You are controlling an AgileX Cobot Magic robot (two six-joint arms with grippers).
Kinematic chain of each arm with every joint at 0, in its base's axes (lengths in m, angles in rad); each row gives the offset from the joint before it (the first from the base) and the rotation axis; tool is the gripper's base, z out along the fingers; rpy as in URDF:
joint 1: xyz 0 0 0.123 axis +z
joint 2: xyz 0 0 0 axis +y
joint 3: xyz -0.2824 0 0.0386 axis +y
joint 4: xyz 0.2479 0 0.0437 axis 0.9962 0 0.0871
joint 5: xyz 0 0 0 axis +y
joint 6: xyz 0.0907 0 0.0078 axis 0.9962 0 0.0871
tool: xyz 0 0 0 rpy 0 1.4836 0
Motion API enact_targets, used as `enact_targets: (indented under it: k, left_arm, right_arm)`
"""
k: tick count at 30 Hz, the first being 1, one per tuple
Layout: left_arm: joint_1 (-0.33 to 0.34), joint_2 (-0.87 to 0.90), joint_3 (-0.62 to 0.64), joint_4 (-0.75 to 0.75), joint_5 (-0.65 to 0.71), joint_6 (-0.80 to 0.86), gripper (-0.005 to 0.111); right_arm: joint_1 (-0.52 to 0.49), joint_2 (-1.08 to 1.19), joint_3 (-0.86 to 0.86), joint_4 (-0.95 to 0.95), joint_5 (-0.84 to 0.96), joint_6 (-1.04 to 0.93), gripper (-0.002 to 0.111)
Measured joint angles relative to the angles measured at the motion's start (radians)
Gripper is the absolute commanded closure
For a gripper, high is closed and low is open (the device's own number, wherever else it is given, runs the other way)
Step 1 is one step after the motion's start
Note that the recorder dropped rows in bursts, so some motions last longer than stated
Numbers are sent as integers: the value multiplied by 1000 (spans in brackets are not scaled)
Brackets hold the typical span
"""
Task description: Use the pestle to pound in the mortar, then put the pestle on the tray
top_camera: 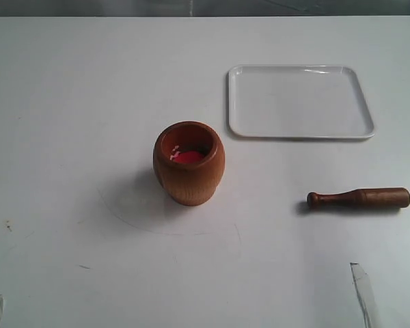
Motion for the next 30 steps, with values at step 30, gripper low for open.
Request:
enact_targets:
  k: [30]
  left_arm:
    - [0, 0, 0, 0, 0, 0, 107]
  right_arm:
    - [488, 830, -351, 194, 1305, -1044, 87]
